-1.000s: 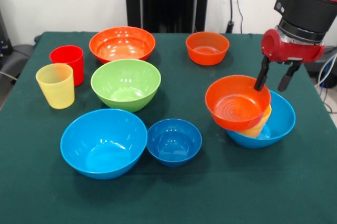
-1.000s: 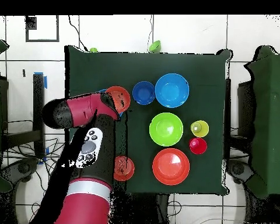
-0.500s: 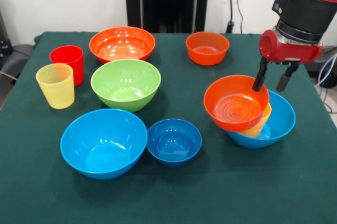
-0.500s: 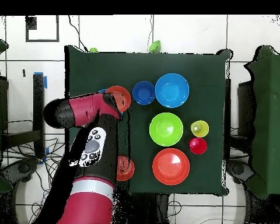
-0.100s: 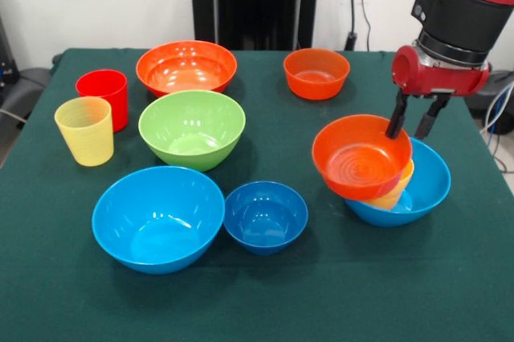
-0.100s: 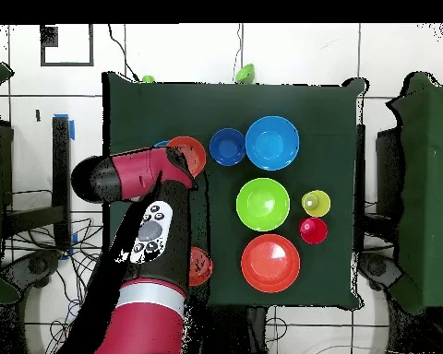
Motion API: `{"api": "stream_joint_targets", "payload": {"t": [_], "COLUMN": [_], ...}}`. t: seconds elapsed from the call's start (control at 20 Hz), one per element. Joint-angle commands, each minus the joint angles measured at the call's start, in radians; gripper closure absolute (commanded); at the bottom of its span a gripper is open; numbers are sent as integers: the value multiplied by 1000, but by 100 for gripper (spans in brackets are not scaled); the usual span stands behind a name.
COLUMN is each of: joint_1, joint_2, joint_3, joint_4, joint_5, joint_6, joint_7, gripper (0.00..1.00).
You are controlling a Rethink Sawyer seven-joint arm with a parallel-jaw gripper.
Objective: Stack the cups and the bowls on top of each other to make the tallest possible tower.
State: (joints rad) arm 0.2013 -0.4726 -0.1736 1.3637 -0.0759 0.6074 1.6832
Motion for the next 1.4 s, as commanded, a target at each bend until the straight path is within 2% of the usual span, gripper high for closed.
{"api": "stream_joint_targets", "payload": {"t": [0.05, 1.4], "joint_1": [-13, -23], "joint_2": [-2, -13], "joint_3": [129, 160], "joint_4": [60, 81], "joint_5": [9, 35], "joint_6": [17, -2], "joint_7": [68, 93], "gripper": [100, 100]}}
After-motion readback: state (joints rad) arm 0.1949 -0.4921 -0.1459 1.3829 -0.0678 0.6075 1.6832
